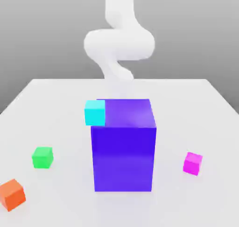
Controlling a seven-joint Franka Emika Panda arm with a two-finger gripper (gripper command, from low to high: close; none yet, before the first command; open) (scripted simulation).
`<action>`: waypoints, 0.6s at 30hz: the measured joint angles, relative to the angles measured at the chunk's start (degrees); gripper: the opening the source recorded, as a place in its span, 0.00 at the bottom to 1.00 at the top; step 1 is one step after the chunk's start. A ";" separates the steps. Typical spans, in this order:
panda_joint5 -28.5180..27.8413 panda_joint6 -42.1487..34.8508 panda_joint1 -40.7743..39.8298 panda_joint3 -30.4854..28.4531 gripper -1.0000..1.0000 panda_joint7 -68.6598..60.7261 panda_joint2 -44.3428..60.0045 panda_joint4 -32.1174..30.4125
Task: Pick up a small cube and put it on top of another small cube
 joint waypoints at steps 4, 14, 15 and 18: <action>2.24 5.88 6.12 1.10 0.50 -5.69 8.90 -5.45; 4.89 19.89 18.30 7.56 0.50 -17.27 30.01 -18.47; 4.54 21.31 19.21 8.41 0.50 -17.97 32.09 -19.77; 1.78 25.57 22.48 10.88 0.50 -18.85 38.34 -23.67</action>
